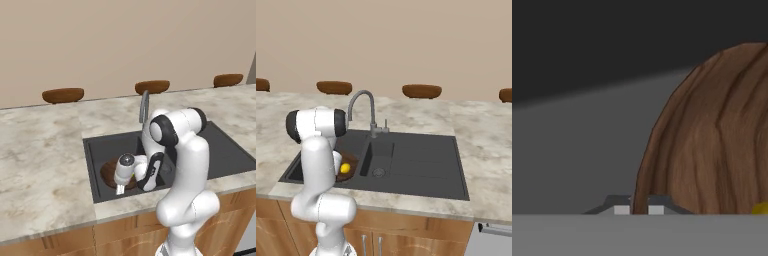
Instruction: Pick the lemon from the cabinet and place it in the bowl. Then pick the bowl and place it in the sink. Then turn on the sink facuet.
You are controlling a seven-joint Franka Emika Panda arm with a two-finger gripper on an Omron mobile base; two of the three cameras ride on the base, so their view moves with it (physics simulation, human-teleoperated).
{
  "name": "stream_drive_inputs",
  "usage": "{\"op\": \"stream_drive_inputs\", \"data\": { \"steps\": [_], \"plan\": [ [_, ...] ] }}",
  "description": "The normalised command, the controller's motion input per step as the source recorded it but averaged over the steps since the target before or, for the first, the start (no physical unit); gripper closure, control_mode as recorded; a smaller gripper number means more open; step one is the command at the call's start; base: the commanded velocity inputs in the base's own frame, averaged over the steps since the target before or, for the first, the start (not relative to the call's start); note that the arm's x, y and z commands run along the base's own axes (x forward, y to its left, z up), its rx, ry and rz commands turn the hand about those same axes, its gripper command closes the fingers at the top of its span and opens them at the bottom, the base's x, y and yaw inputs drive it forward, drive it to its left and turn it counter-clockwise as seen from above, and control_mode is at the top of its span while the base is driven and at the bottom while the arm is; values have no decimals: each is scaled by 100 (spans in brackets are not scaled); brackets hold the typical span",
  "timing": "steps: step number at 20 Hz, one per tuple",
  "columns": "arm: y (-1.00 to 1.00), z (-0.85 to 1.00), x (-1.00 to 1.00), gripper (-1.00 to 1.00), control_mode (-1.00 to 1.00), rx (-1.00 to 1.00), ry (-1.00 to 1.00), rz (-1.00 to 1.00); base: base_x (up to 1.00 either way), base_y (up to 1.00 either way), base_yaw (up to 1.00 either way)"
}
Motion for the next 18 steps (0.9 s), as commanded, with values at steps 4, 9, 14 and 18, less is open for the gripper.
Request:
{"op": "stream_drive_inputs", "data": {
  "steps": [4, 9, 14, 18],
  "plan": [
    [2, -9, 40, -100, -100, 0, 7, 0, 0, 0, 0],
    [0, 25, 20, -100, -100, 0, 0, 0, 0, 0, 0],
    [1, 82, 1, -100, -100, 0, 0, 0, 0, 0, 0],
    [7, 100, 0, -100, -100, 0, 0, -6, 0, 0, 0]
  ]
}}
